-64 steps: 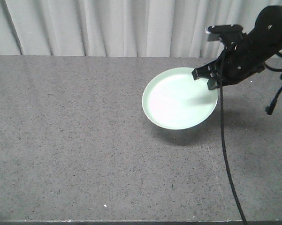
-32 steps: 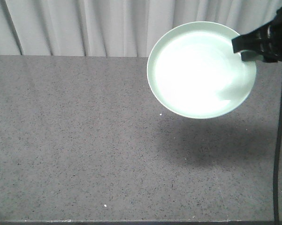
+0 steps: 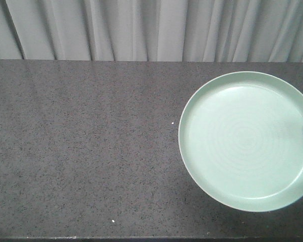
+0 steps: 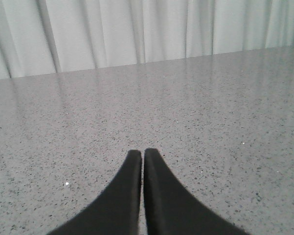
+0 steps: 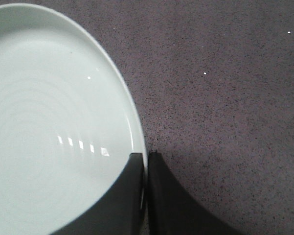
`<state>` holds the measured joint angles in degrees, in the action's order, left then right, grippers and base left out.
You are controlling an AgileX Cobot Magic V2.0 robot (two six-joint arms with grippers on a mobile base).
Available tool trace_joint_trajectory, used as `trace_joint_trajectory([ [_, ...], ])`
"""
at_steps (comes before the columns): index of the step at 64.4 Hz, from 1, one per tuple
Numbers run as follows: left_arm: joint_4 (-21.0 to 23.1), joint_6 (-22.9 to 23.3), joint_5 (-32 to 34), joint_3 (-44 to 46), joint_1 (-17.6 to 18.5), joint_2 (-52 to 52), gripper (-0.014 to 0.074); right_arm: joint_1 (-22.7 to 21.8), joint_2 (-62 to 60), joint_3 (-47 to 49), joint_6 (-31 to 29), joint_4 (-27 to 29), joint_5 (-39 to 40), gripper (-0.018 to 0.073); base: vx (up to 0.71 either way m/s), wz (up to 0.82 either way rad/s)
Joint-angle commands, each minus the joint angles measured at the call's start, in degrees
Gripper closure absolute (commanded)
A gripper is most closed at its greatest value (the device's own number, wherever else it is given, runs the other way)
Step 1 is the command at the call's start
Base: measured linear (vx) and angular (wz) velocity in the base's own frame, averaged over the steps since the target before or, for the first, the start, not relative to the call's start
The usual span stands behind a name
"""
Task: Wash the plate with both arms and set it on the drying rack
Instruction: 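Hold the plate raised in the right gripper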
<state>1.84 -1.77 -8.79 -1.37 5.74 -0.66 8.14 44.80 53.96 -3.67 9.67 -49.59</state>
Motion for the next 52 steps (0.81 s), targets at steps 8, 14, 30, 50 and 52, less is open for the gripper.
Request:
trace_joint_trajectory([
  [8, 0.2, 0.6, 4.3, -1.6, 0.0, -0.9, 0.0593, -0.4, -10.4, -5.5, 5.4, -4.4, 7.8, 0.0563, 0.00, 0.00],
  [14, 0.2, 0.6, 4.3, -1.6, 0.0, -0.9, 0.0593, -0.4, -13.6, -6.7, 5.3, -4.5, 7.8, 0.0563, 0.00, 0.00],
  [30, 0.2, 0.6, 4.3, -1.6, 0.0, -0.9, 0.0593, -0.4, -16.6, -7.0, 3.3, -4.4, 7.5, 0.0563, 0.00, 0.00],
  [50, 0.2, 0.6, 4.3, -1.6, 0.0, -0.9, 0.0593, -0.4, -16.7, -7.0, 3.7, -4.0, 7.3, 0.0563, 0.00, 0.00],
  [52, 0.2, 0.6, 4.3, -1.6, 0.0, -0.9, 0.0593, -0.4, -16.7, -7.0, 3.7, -4.0, 7.2, 0.0563, 0.00, 0.00],
])
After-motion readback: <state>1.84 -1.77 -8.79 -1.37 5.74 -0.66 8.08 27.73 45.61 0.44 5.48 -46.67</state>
